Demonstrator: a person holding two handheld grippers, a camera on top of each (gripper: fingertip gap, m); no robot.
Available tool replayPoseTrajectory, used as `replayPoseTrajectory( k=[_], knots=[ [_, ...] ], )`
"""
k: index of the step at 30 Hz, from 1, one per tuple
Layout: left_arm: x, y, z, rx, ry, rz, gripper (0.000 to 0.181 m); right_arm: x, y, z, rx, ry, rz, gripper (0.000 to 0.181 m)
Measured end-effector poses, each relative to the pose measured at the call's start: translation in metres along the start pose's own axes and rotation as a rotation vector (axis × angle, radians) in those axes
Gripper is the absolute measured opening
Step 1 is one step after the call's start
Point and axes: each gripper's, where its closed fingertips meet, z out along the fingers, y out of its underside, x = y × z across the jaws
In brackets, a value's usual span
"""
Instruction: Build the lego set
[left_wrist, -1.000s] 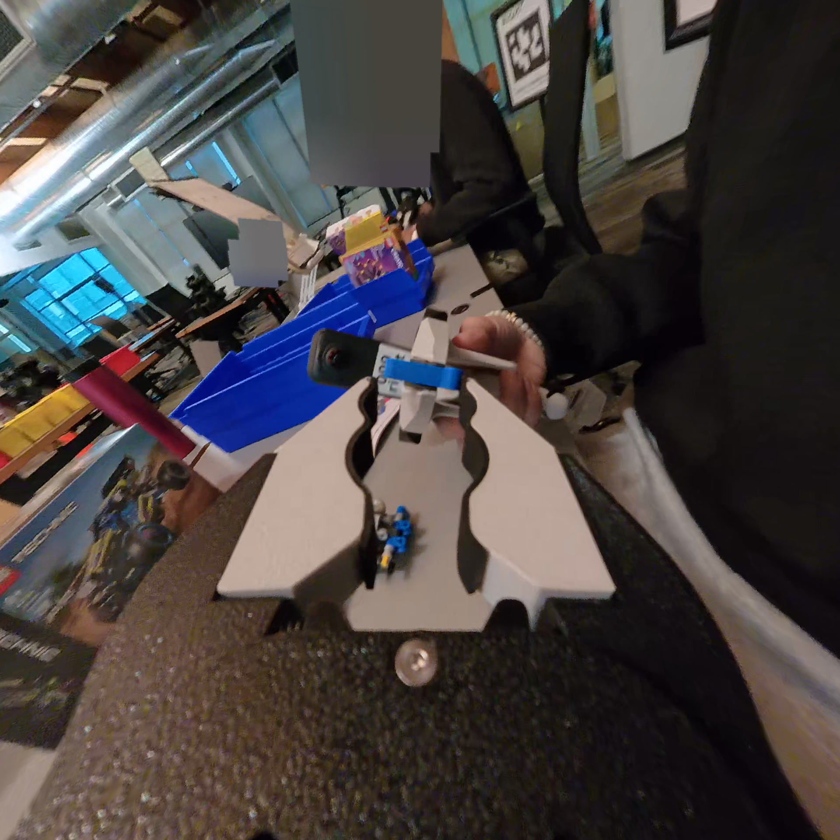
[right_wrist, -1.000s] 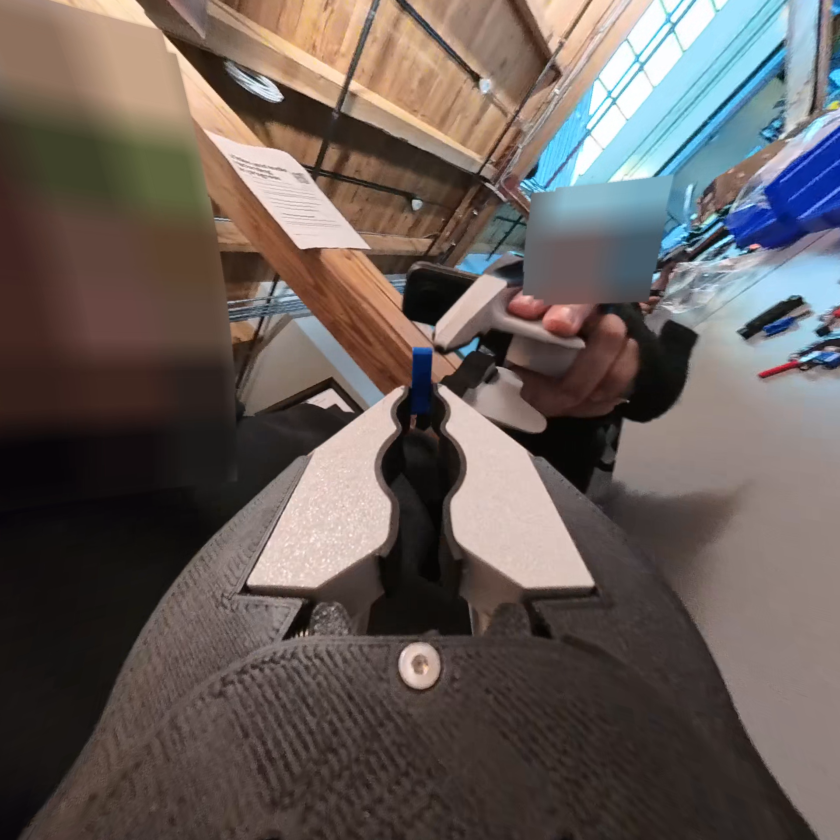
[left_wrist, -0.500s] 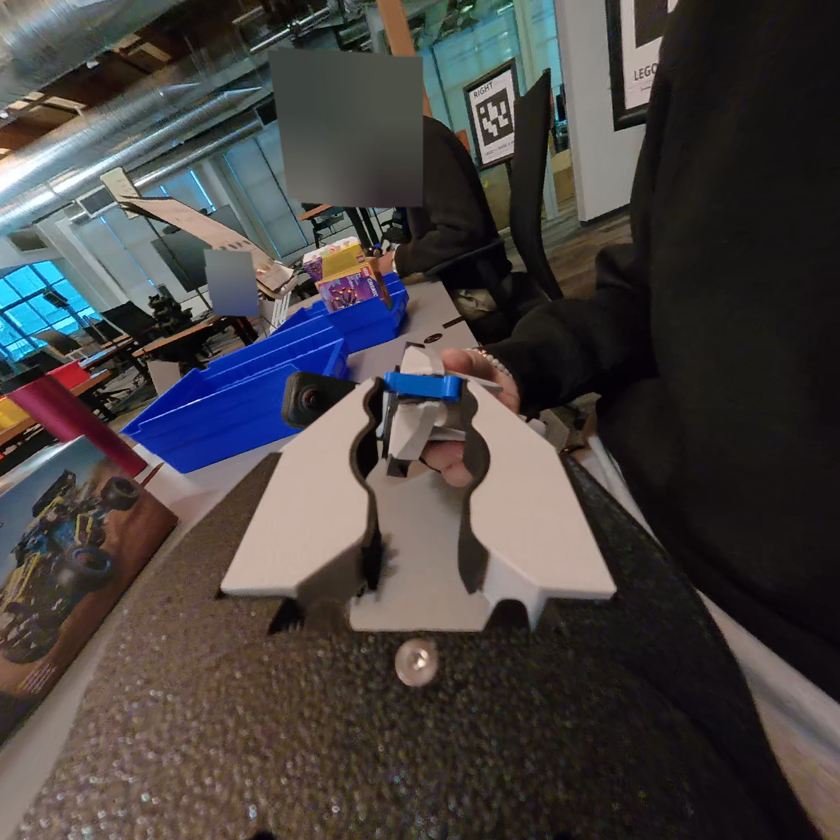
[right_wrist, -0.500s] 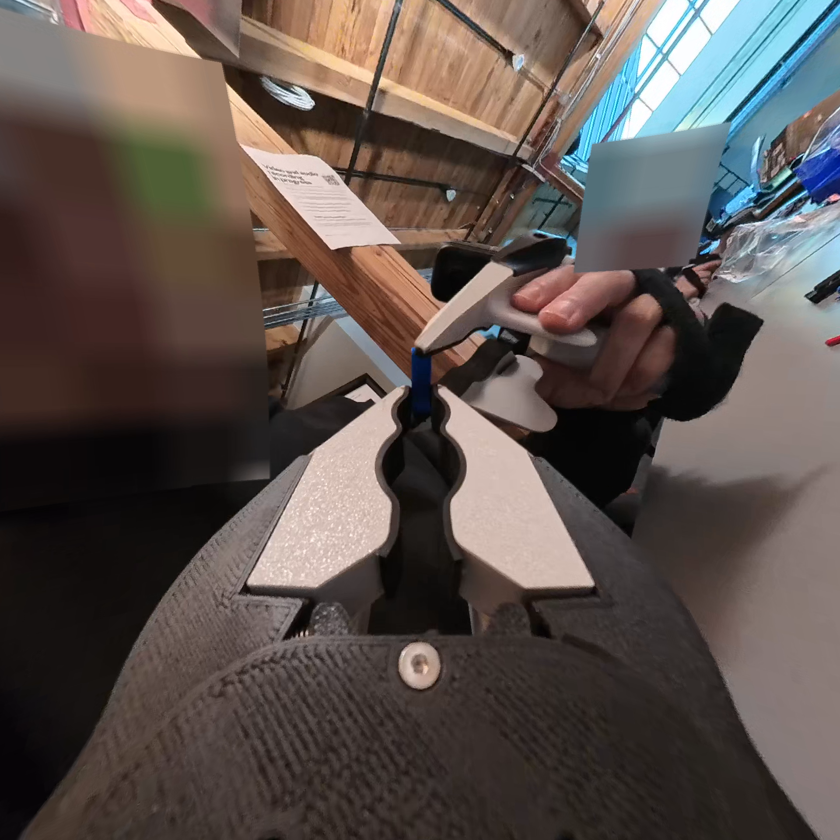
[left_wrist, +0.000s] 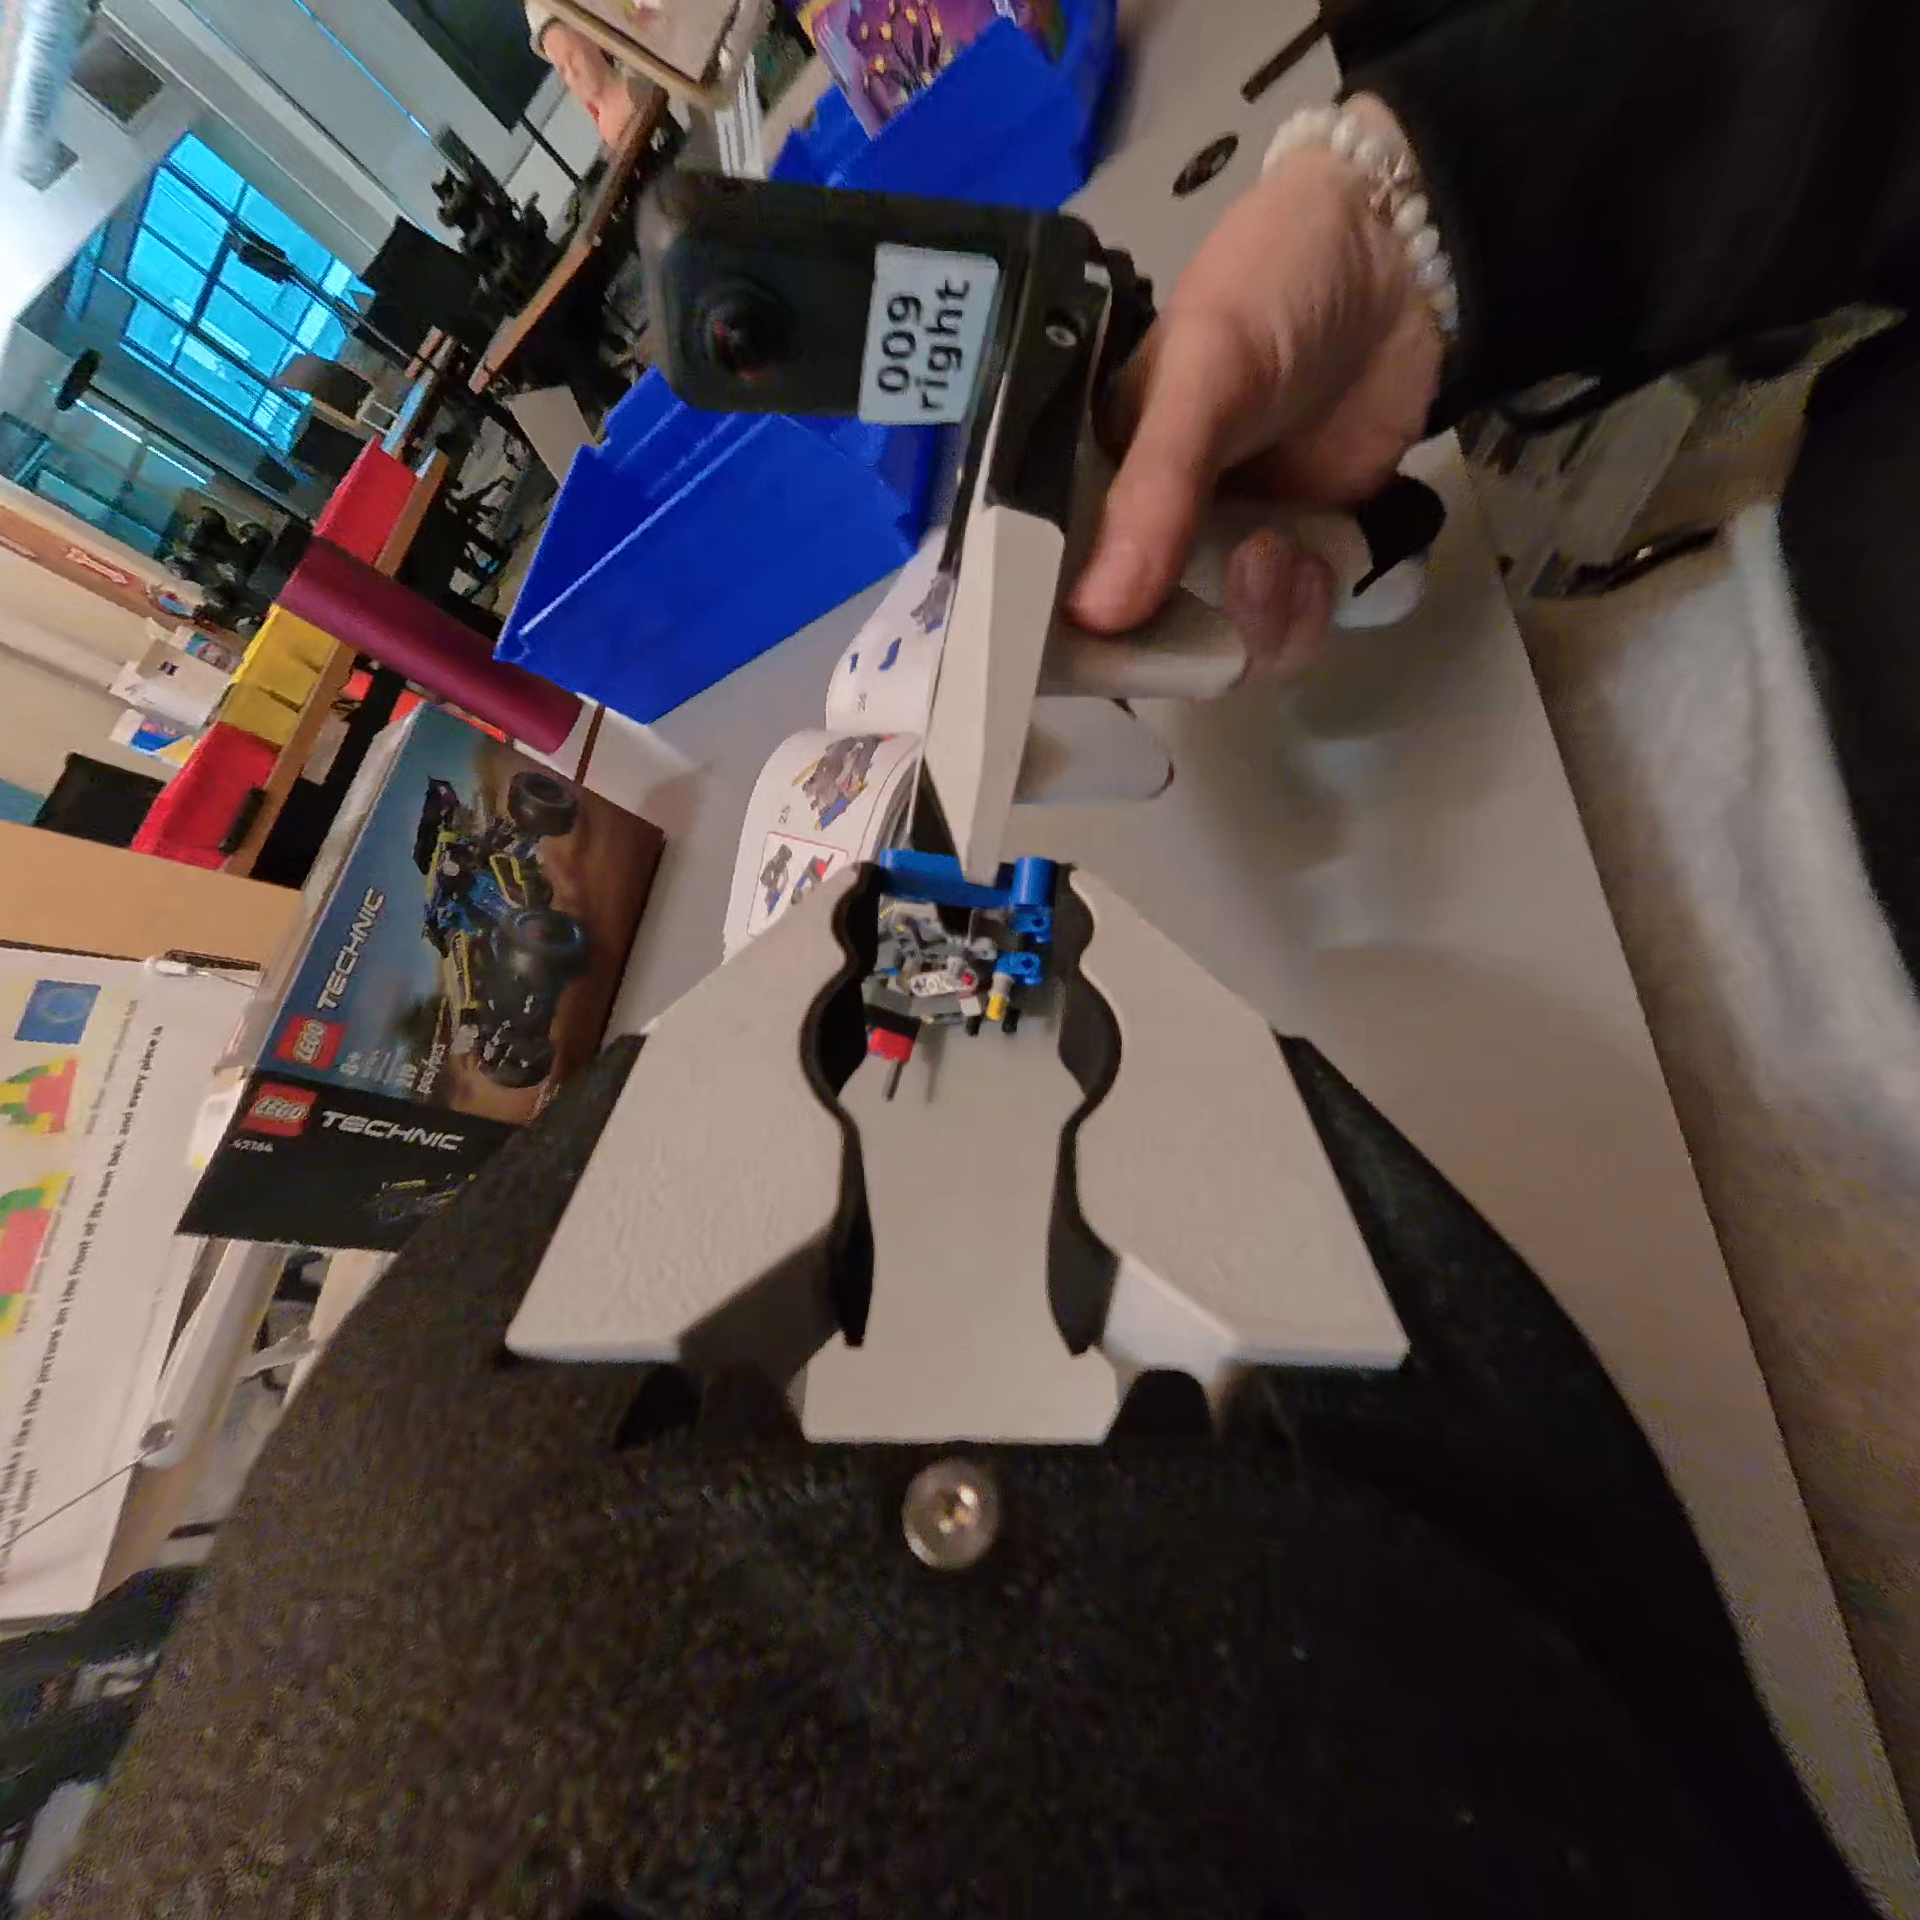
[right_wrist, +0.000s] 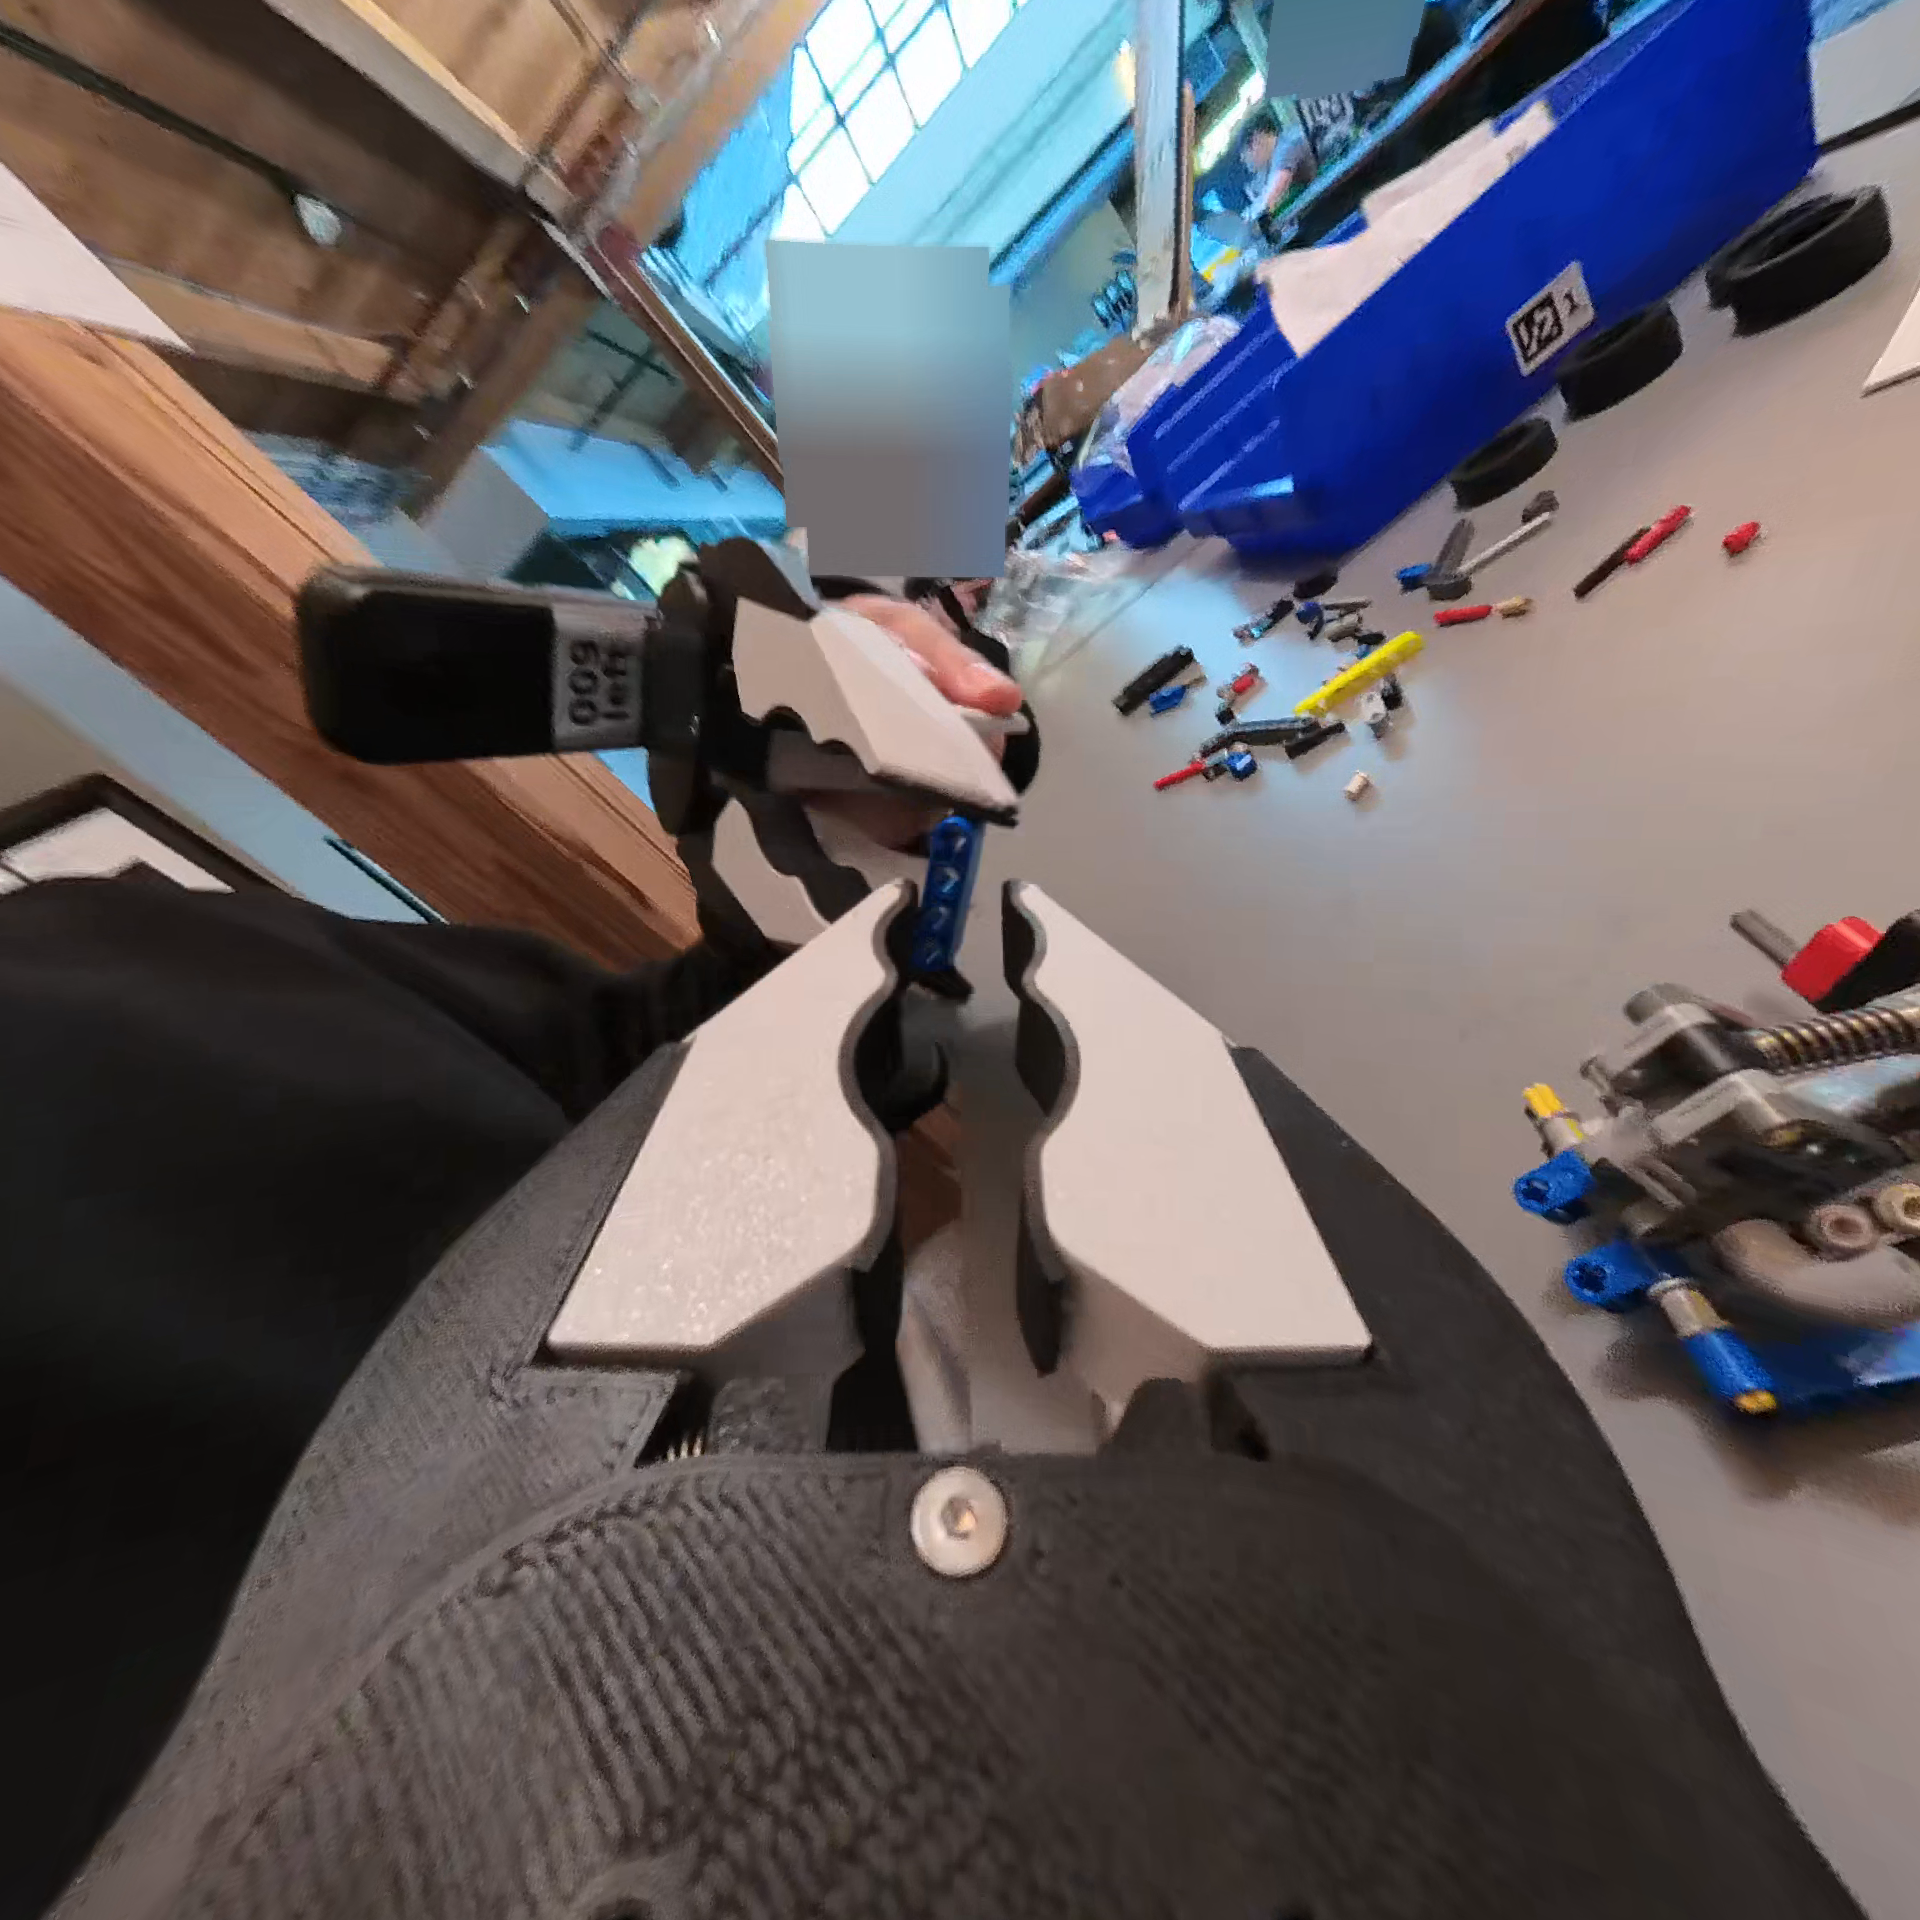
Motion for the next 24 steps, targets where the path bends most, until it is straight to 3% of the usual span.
replayPoseTrajectory(
  k=[4,8,13,24],
  knots=[
    [0.0,0.004,0.002,-0.039,-0.024,0.045,0.031,0.002,0.004,0.0,-0.042,0.045,-0.084,0.006],
    [0.001,-0.019,-0.008,0.168,0.007,-0.027,0.031,-0.019,-0.002,-0.003,0.012,-0.152,0.014,0.005],
    [0.007,-0.026,-0.014,0.273,0.07,-0.075,0.031,-0.029,0.002,-0.003,0.013,-0.284,0.096,0.005],
    [0.013,-0.022,-0.014,0.277,0.113,-0.077,0.029,-0.029,0.007,-0.005,-0.03,-0.307,0.151,0.006]
  ],
)
